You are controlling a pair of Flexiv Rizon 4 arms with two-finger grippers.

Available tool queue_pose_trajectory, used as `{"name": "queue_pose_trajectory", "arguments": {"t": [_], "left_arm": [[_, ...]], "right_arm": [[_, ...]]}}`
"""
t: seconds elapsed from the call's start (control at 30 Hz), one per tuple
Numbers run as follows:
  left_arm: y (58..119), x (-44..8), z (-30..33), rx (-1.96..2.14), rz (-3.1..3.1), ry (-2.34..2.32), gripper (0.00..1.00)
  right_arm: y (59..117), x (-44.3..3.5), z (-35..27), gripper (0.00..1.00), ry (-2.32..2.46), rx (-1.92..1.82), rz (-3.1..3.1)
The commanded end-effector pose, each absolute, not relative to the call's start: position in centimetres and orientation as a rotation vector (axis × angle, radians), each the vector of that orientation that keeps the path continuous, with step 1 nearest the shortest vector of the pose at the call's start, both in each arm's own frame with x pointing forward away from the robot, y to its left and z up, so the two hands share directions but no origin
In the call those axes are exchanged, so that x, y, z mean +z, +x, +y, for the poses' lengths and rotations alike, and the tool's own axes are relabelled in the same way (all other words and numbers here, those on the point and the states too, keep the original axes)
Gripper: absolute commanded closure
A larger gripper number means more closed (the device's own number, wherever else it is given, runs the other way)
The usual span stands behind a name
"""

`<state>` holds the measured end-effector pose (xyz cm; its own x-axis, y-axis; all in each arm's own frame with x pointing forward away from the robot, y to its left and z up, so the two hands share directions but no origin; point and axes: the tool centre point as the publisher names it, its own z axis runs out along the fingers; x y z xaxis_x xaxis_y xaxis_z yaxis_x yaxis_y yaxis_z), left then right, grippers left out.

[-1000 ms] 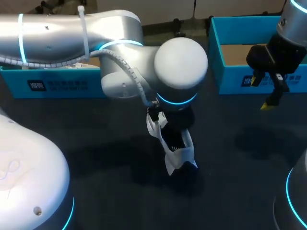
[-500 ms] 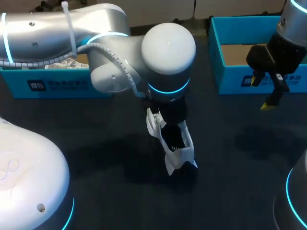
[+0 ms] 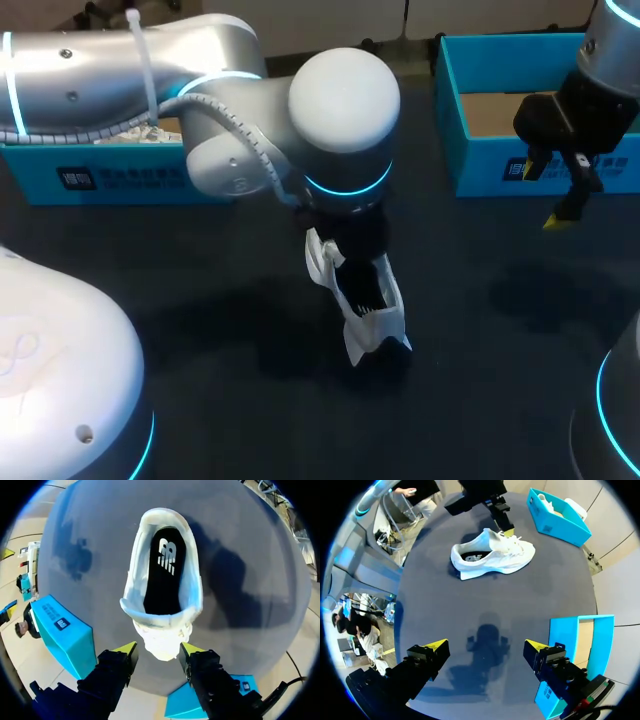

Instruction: Take the shoe out of the shoebox, open the shoe tongue, remove and reinsert the insole, then place the shoe into the shoebox

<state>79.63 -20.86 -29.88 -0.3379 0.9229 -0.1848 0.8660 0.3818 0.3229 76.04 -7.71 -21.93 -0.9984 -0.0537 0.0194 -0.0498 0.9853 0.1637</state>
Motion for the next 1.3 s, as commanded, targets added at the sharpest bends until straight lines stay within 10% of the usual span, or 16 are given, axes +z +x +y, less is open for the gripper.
{"name": "queue_pose_trajectory", "arguments": {"t": [0.03, 1.3], "left_arm": [[79.8, -30.6, -21.4, 0.22, 2.306, 1.576, 0.45], [75.9, -32.0, -23.5, 0.154, 2.27, 1.74, 0.57]], "right_arm": [[76.0, -22.0, -7.7, 0.0, 0.081, -0.254, -3.107], [76.0, -22.0, -7.7, 0.0, 0.081, -0.254, -3.107]]}}
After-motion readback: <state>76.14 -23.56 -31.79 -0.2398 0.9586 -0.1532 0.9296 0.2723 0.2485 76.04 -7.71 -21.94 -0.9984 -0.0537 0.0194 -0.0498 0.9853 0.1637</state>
